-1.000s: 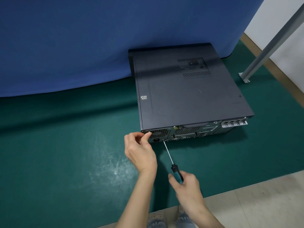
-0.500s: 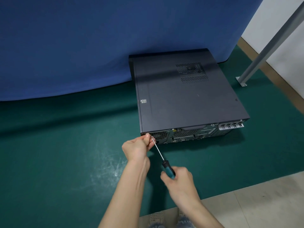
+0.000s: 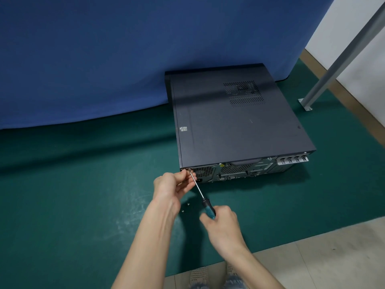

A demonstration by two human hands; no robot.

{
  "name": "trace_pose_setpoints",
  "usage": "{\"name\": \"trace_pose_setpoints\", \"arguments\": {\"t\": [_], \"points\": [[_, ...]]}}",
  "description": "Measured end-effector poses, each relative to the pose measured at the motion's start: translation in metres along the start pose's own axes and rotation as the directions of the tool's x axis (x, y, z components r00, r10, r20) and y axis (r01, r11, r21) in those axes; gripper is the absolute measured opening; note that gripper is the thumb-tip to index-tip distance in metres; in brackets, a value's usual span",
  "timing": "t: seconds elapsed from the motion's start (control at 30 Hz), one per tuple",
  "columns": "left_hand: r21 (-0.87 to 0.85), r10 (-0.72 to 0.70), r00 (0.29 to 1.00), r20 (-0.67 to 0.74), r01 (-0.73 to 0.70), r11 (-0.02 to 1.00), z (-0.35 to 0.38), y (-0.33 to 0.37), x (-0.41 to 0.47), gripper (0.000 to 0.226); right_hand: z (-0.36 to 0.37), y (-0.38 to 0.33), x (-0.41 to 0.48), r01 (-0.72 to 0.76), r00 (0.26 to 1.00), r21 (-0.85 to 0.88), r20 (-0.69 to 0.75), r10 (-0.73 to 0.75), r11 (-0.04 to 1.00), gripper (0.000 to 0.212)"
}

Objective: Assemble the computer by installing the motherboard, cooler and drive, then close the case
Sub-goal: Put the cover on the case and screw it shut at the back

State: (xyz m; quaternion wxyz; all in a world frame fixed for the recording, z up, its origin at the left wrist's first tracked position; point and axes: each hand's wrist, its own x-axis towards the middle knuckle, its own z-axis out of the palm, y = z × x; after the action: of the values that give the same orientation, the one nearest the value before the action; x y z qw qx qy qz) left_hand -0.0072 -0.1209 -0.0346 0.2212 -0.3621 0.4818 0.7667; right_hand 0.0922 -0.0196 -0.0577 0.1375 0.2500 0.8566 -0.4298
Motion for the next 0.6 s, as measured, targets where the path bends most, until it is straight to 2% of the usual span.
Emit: {"name": "trace_pose_setpoints", "arguments": {"t": [0.13,0.2,0.23,0.27,0.3,0.37,0.43,0.47,0.53,0.57,0.6], "points": [[0.009,0.030,0.999,0.019,-0.031,0.999,-0.002,-0.002,0.001,0.008,0.004,-0.009,-0.006,-0.026,0.999,-0.024,0.021,0.026,0.999,0.038],[0.018,0.056,0.997,0.056,-0.057,0.998,-0.005,-0.006,0.001,0.008,0.007,-0.012,-0.010,-0.155,0.981,0.244,0.149,0.121,0.957,0.033],[0.026,0.061,0.994,0.087,-0.063,0.998,-0.006,-0.009,0.000,0.010,0.006,-0.014,-0.012,-0.267,0.949,0.427,0.274,0.158,0.864,0.030],[0.042,0.057,0.991,0.124,-0.063,0.997,-0.006,-0.011,0.000,0.013,0.004,-0.014,-0.012,-0.377,0.902,0.571,0.406,0.147,0.729,0.028],[0.060,0.047,0.986,0.162,-0.058,0.997,-0.006,-0.013,-0.001,0.015,0.002,-0.013,-0.012,-0.467,0.852,0.653,0.513,0.105,0.596,0.029],[0.080,0.049,0.976,0.212,-0.067,0.994,-0.002,-0.015,-0.004,0.016,-0.004,-0.013,-0.010,-0.588,0.767,0.694,0.642,0.011,0.415,0.030],[0.107,0.097,0.977,0.190,-0.119,0.987,0.003,-0.015,-0.005,0.014,-0.006,-0.014,-0.009,-0.629,0.738,0.693,0.675,-0.010,0.352,0.027],[0.129,0.127,0.978,0.166,-0.150,0.980,0.006,-0.015,-0.007,0.013,-0.005,-0.014,-0.009,-0.582,0.778,0.692,0.627,0.043,0.428,0.024],[0.168,0.185,0.973,0.135,-0.207,0.964,0.010,-0.016,-0.009,0.014,0.001,-0.009,-0.009,-0.336,0.917,0.583,0.380,0.117,0.740,0.026],[0.184,0.206,0.970,0.126,-0.227,0.956,0.012,-0.017,-0.009,0.015,0.005,-0.006,-0.009,-0.179,0.974,0.419,0.205,0.099,0.890,0.030],[0.192,0.220,0.968,0.121,-0.240,0.952,0.012,-0.018,-0.010,0.016,0.007,-0.005,-0.007,-0.078,0.995,0.272,0.079,0.059,0.959,0.033]]}}
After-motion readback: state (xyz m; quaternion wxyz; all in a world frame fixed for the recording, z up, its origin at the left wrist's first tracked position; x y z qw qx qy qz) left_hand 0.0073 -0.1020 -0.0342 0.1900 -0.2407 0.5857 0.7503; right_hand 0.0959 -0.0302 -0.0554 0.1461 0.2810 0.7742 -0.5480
